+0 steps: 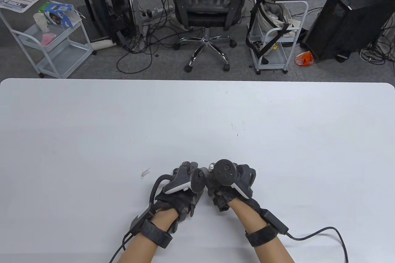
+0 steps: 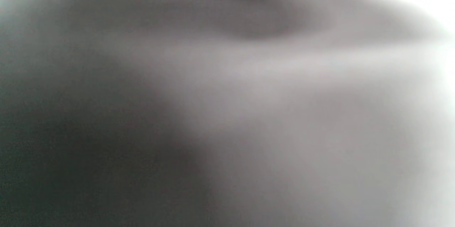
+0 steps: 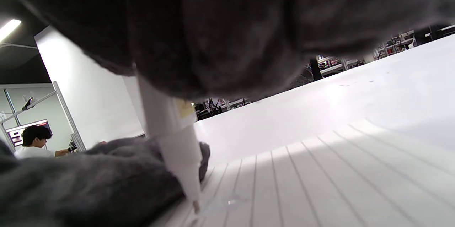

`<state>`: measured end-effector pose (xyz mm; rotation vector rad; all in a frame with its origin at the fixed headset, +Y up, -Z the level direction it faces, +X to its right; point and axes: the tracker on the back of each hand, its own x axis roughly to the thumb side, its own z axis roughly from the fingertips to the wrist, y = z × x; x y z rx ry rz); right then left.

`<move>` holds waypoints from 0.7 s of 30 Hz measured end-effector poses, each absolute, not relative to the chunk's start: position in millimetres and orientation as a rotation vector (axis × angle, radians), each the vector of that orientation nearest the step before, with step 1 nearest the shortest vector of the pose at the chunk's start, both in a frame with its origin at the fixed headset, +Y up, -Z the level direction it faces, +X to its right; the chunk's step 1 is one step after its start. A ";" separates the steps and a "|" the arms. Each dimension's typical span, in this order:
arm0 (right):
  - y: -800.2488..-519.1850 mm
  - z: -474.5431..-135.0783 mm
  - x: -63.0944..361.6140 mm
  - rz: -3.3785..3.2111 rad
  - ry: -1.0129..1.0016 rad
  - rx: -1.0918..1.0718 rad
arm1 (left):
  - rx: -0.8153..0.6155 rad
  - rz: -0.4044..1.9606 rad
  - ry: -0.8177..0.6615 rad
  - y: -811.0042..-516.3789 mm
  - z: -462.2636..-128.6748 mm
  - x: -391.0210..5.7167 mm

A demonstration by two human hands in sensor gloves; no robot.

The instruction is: Squeeze and apply correction pen on text

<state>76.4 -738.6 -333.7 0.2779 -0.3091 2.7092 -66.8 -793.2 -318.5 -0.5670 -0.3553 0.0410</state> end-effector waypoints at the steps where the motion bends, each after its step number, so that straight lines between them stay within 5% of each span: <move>1: -738.3 -333.4 76.7 2.706 -0.315 0.275 | -0.566 0.039 -0.355 -793.2 -318.5 -66.7; 21: -724.6 -332.8 95.7 2.671 -0.410 0.188 | -0.568 0.041 -0.356 -793.5 -318.7 -67.0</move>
